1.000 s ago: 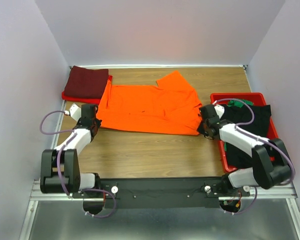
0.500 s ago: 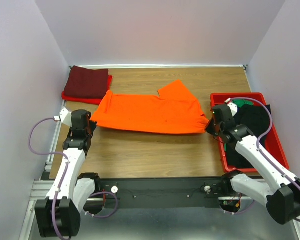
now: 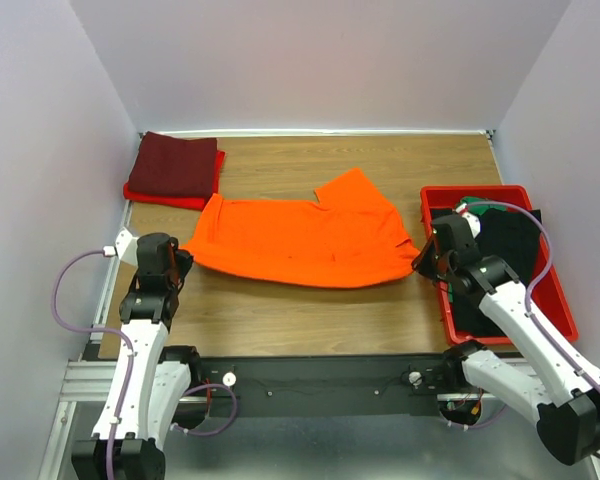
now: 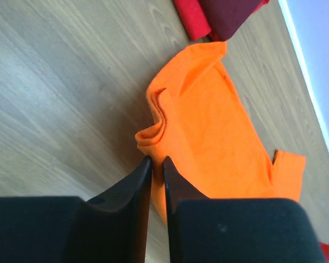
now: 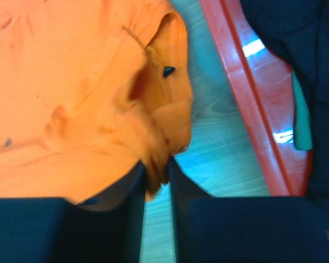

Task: Fold and stack the t-shirts
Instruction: Fold the tshirt

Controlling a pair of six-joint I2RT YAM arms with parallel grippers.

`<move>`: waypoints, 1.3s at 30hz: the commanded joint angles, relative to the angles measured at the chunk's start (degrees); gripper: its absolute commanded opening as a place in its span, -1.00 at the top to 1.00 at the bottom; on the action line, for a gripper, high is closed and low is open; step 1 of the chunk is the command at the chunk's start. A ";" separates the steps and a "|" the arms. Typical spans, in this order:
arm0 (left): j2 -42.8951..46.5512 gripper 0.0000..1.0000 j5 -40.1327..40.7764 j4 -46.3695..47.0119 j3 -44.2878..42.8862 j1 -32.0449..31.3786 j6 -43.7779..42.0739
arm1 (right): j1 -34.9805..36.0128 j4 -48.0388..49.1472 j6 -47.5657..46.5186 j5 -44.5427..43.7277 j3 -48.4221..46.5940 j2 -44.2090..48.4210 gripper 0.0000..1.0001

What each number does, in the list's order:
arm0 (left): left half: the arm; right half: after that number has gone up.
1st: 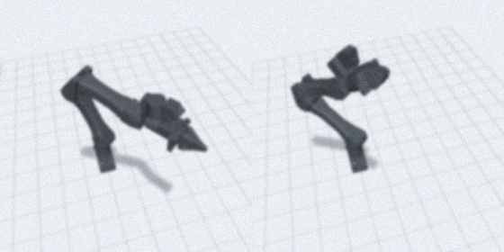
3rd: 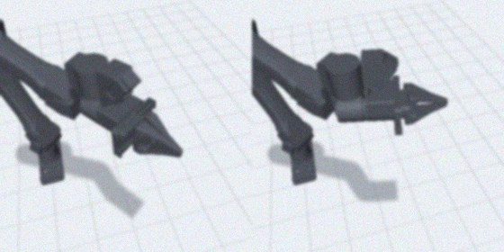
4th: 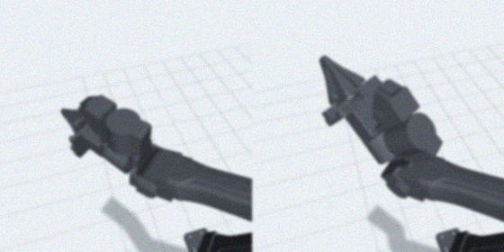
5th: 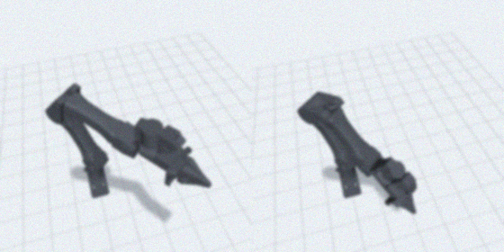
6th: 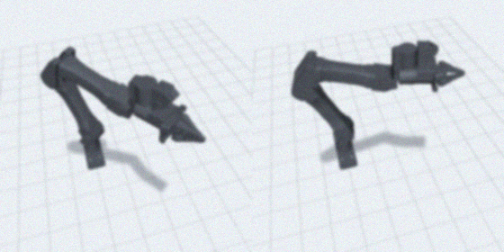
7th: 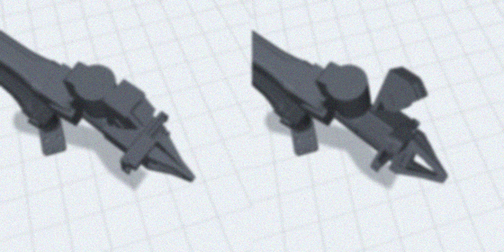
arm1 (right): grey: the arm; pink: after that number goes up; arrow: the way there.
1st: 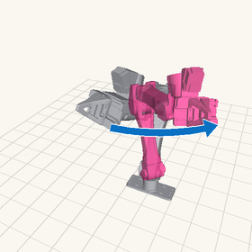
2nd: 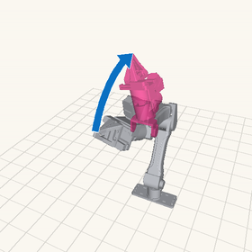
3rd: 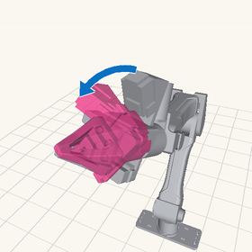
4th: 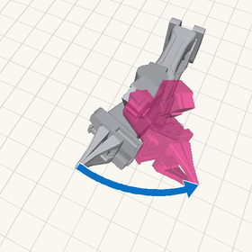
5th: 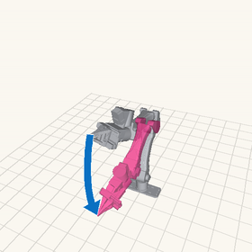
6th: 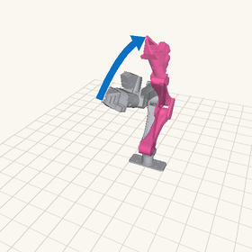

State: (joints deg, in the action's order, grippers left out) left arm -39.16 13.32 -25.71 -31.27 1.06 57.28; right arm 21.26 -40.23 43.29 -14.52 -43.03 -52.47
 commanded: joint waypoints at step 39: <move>-78.52 0.55 9.88 8.67 -53.19 0.52 -28.27 | -0.60 26.17 -19.91 11.10 -42.05 -63.11 -0.37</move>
State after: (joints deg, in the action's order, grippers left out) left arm -114.93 21.56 -15.59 -81.32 -0.21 29.02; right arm 20.88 -15.38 24.71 -5.41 -83.09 -114.41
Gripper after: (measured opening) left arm 0.249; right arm 0.687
